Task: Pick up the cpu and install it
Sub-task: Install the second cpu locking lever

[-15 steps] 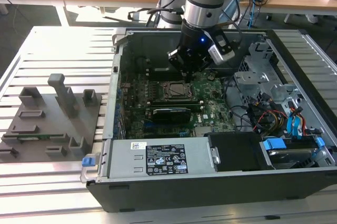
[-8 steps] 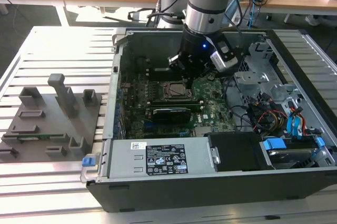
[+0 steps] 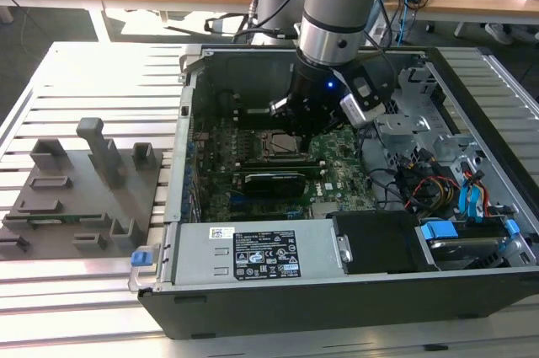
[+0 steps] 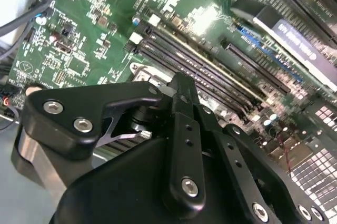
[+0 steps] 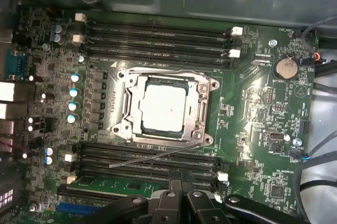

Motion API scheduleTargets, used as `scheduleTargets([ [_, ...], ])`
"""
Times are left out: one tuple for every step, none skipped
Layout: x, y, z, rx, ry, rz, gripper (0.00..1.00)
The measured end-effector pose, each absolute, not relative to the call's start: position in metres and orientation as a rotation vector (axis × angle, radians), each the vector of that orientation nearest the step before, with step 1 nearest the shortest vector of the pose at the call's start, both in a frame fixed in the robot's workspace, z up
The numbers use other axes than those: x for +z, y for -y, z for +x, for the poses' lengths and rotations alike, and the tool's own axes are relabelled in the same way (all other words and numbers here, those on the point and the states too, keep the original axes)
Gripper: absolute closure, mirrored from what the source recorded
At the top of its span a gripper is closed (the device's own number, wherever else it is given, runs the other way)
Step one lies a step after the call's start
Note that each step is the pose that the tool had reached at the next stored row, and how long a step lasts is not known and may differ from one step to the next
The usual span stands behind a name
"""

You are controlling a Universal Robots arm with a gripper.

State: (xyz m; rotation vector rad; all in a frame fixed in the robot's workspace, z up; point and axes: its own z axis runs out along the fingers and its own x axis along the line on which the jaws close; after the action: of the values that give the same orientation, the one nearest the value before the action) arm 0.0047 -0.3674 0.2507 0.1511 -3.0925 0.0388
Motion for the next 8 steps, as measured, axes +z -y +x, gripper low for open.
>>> scheduleTargets([
  [0.251, 0.371, 0.005, 0.039, 3.093, 0.151, 0.89],
  [0.25, 0.374, 0.005, 0.037, 3.093, 0.151, 0.89],
  [0.25, 0.377, 0.005, 0.017, 3.093, 0.152, 0.89],
  [0.25, 0.38, 0.004, -0.021, 3.095, 0.152, 0.89],
  [0.25, 0.382, 0.004, -0.055, 3.095, 0.153, 0.89],
  [0.25, 0.383, 0.004, -0.082, 3.095, 0.154, 0.89],
  [0.25, 0.385, 0.004, -0.135, 3.095, 0.155, 0.89],
  [0.25, 0.387, 0.004, -0.181, 3.094, 0.156, 0.89],
])
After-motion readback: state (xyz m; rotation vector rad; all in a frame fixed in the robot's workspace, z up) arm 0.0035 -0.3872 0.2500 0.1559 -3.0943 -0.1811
